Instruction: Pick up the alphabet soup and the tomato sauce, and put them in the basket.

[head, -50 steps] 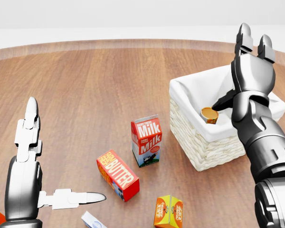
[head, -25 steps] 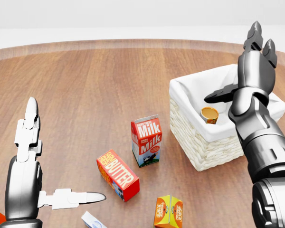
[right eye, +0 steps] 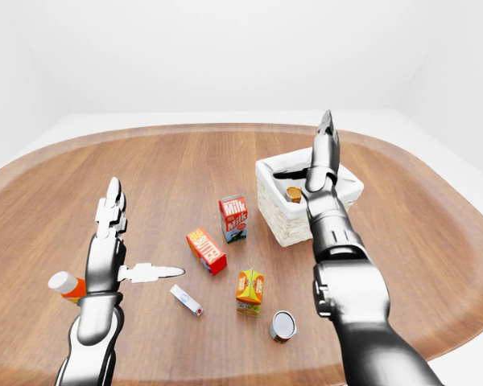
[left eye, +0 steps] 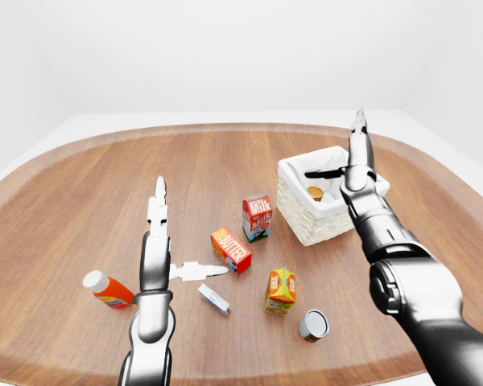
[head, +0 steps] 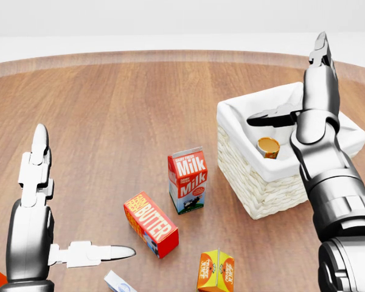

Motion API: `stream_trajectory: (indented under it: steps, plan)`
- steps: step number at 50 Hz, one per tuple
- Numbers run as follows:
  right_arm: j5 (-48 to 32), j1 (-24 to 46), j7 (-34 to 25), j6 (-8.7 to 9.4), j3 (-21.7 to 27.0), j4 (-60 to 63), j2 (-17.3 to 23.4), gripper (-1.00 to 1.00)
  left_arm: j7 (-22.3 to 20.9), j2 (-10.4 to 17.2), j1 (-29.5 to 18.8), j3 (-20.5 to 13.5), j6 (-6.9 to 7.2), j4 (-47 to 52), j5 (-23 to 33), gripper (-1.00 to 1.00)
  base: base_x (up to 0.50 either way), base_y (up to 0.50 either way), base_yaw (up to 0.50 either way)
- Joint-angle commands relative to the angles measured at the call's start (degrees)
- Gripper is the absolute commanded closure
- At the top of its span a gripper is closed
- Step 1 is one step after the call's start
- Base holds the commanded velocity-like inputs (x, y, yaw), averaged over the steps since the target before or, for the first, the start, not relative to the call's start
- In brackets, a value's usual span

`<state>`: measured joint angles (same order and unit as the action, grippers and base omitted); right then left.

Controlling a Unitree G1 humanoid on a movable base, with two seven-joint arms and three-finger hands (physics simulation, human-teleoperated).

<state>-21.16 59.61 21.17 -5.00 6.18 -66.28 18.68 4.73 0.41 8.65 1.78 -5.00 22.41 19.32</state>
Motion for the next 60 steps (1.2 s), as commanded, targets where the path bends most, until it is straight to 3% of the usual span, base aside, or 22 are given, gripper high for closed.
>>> stream_trajectory:
  steps: [1,12,28,60]
  plan:
    - [7.25,-3.4,-5.89,0.0,0.58,8.92,-1.37,-1.0,0.02,-0.05,0.12,0.03,0.0,0.1,0.12,-1.0,0.0,0.0,0.0]
    - [14.63,-8.74,-13.78,0.0,1.08,23.41,-2.99,-1.0,0.04,-0.05,0.28,0.1,0.0,0.2,0.14,-1.0,0.0,0.0,0.0]
    - [17.84,-19.53,-17.68,0.0,1.56,48.07,-5.02,-1.0,0.03,-0.06,0.35,0.16,0.0,0.26,0.18,-1.0,0.0,0.0,0.0]
    - [19.82,-33.13,-20.65,0.0,2.62,68.08,-7.47,-1.0,-0.01,-0.07,0.49,0.4,0.0,0.99,0.27,-1.0,0.0,0.0,0.0]
